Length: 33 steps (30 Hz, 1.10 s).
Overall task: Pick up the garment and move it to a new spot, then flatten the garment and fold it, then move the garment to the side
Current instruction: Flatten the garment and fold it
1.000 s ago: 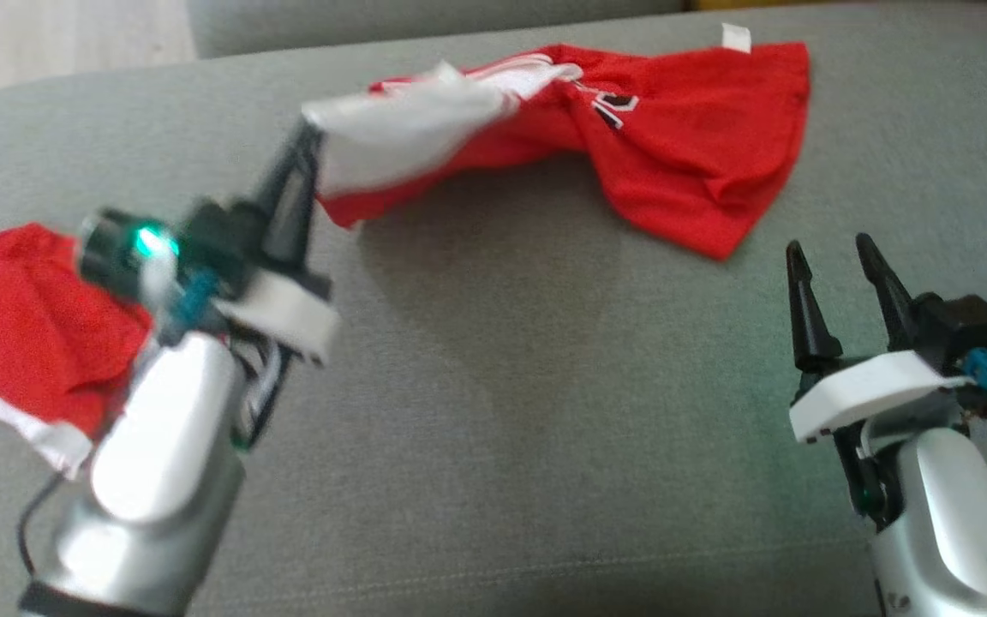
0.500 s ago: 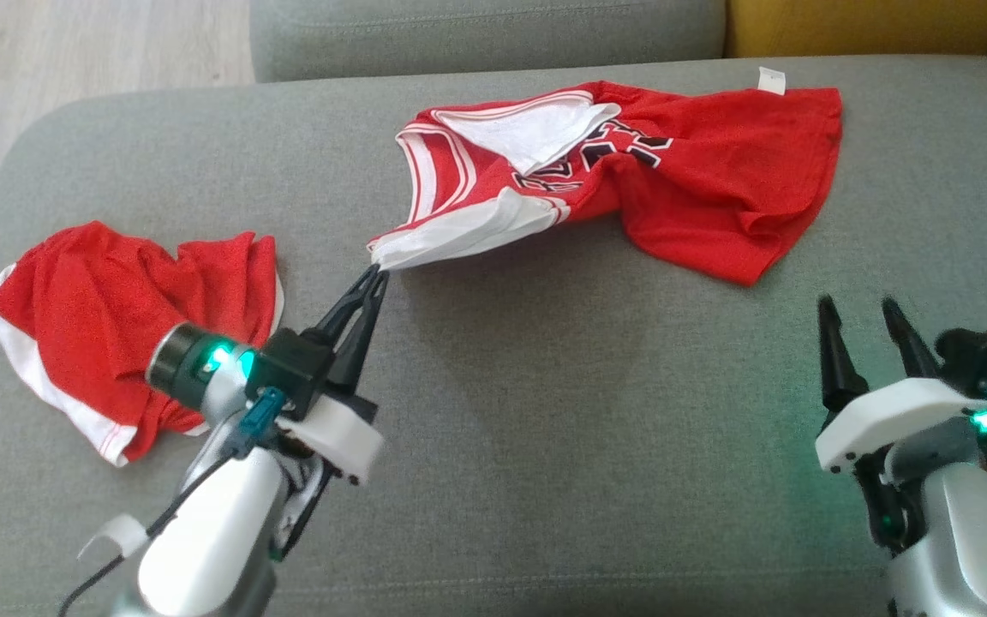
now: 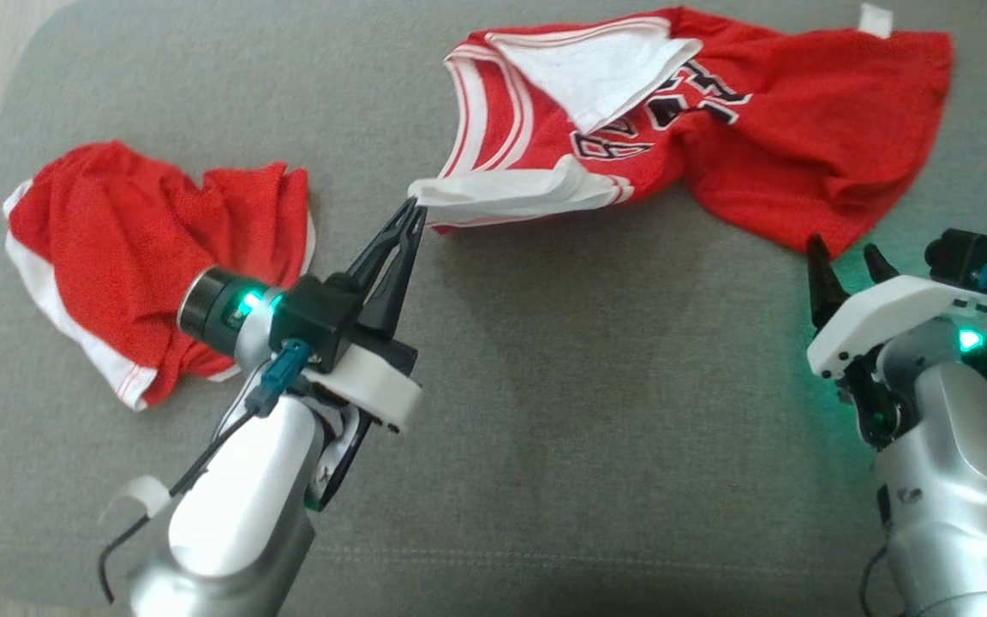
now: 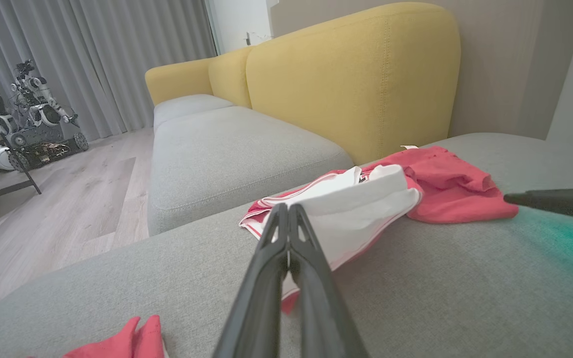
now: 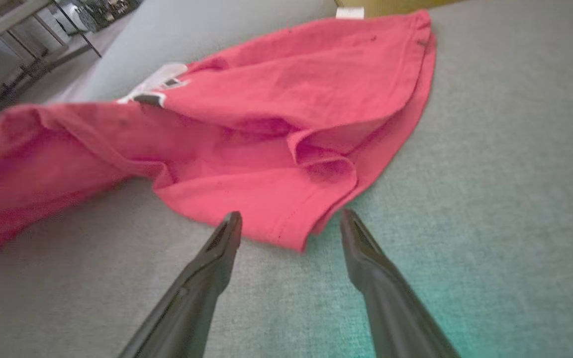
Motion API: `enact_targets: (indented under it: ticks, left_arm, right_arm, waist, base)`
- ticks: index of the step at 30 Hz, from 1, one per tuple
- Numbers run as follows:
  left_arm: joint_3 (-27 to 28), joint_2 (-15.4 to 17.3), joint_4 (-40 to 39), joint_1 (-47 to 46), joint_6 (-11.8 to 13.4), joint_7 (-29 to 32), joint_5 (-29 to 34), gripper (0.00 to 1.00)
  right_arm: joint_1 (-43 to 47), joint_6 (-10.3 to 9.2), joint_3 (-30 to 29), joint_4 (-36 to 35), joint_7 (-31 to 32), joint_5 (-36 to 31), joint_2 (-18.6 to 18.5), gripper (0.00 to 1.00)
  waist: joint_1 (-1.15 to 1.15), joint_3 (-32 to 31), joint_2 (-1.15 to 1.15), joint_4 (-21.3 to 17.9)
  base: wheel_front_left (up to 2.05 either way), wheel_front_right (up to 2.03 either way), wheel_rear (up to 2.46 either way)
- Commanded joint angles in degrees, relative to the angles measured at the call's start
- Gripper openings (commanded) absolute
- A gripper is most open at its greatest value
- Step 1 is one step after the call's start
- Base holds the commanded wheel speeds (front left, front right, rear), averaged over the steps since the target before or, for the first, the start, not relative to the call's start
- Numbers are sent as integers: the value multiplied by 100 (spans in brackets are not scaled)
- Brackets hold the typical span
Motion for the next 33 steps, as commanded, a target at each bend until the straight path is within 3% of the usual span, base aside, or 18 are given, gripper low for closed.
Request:
enact_targets:
  ticks: [1, 14, 15, 16, 17, 24, 29, 33]
  left_arm:
    - [250, 73, -209, -273, 24, -34, 9, 0]
    - [306, -50, -178, -400, -36, -34, 88, 0]
    - [311, -55, -167, -400, -38, -34, 92, 0]
    - [319, -57, -153, -400, -42, -34, 94, 0]
    - [330, -57, -136, -399, -43, -34, 96, 0]
    - [453, -36, -78, -373, -20, -34, 96, 0]
    - [633, 40, -106, -294, 29, -34, 102, 0]
    - [792, 165, -141, -240, 58, -34, 108, 0]
  right_arm:
    - [-177, -4, 101, -119, -58, -48, -54, 100]
    - [-796, -4, -86, 1147, -605, -364, -143, 100]
    - [-822, -4, -62, 1220, -607, -346, -140, 49]
    - [-845, -4, -28, 1283, -615, -324, -140, 7]
    - [-864, -4, 9, 1333, -630, -300, -146, 0]
    - [-907, -4, 519, 1360, -812, -119, -387, 0]
    - [-821, -4, 1421, 809, -640, 392, -870, 0]
    - [-762, -4, 2099, -18, -215, 1107, -1446, 0]
  waist:
    - [0, 101, 0, 97]
    - [0, 283, 0, 200]
    - [0, 276, 0, 202]
    - [0, 266, 0, 201]
    - [0, 254, 0, 196]
    - [0, 99, 0, 93]
    - [0, -331, 0, -39]
    - [0, -701, 0, -148]
  base:
    - [0, 0, 0]
    - [0, 0, 0]
    - [0, 0, 0]
    - [0, 0, 0]
    - [0, 0, 0]
    - [0, 0, 0]
    - [0, 0, 0]
    - [0, 0, 0]
